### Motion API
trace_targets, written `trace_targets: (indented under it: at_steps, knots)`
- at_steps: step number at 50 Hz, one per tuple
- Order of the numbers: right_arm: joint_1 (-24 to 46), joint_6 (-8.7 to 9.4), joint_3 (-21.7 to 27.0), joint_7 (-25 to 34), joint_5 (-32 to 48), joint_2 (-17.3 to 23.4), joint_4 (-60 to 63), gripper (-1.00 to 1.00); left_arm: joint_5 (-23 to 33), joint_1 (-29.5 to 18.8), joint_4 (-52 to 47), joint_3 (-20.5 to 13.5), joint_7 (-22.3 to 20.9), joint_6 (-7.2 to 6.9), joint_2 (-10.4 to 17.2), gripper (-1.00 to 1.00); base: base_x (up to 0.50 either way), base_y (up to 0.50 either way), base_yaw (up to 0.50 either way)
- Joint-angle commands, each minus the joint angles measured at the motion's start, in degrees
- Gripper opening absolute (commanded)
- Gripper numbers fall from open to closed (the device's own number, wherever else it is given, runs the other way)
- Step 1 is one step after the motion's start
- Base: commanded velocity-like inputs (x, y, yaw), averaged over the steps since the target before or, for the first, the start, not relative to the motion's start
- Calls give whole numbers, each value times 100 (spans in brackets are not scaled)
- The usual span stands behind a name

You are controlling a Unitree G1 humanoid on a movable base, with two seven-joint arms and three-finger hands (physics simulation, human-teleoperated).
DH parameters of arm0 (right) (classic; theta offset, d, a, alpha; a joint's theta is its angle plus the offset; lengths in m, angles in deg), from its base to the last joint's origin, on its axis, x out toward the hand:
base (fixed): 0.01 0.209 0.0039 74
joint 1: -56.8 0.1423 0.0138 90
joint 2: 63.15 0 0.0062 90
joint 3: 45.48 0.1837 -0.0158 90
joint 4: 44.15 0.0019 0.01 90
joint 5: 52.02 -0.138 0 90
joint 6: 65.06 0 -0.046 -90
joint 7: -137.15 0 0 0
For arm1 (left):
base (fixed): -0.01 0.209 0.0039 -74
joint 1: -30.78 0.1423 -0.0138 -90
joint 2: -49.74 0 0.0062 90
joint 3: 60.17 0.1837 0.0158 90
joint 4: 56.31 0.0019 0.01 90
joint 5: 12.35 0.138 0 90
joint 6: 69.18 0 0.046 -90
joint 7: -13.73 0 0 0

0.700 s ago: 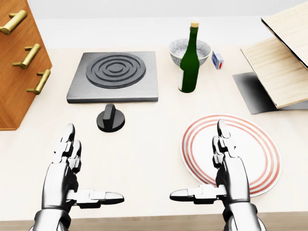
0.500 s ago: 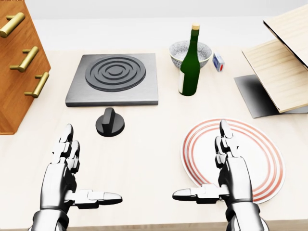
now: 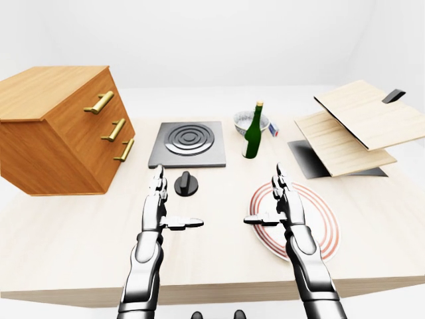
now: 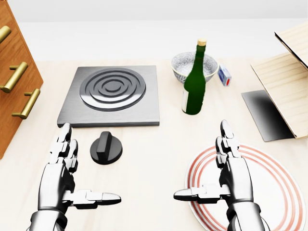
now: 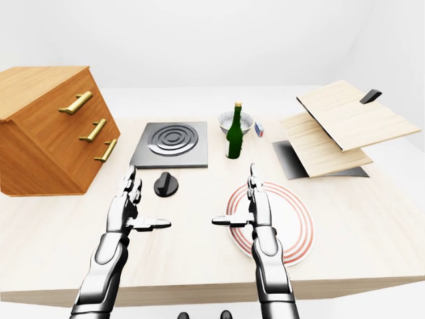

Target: Turn on the stove.

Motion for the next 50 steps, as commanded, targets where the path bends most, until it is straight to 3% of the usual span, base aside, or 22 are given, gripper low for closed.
trace_targets:
  at_steps: [1, 17, 28, 36, 42, 50]
  knots:
    - [1, -6, 0, 9, -3, 2, 2, 100, 4, 11, -20, 5, -6, -1, -2, 100, 26, 0, 0]
    - [2, -28, -23, 33, 26, -2, -23, 100, -8, -25, -2, -7, -10, -35, 3, 100, 25, 0, 0]
    - [11, -60, -18, 49, 21, 1, -38, 100, -151, -47, -197, -28, -112, -298, 17, 100, 14, 0, 0]
    - [6, -75, -21, 41, 35, 2, -48, 100, -160, -83, -266, -67, -95, -360, 28, 100, 0, 0, 0]
    - [18, -115, -30, 60, 35, -2, -112, 100, -194, -191, -447, -80, -99, -645, 48, 100, 13, 0, 0]
    - [43, -105, -35, 68, 28, -3, -154, 100, -127, -269, -689, -65, -75, -645, 59, 100, 20, 0, 0]
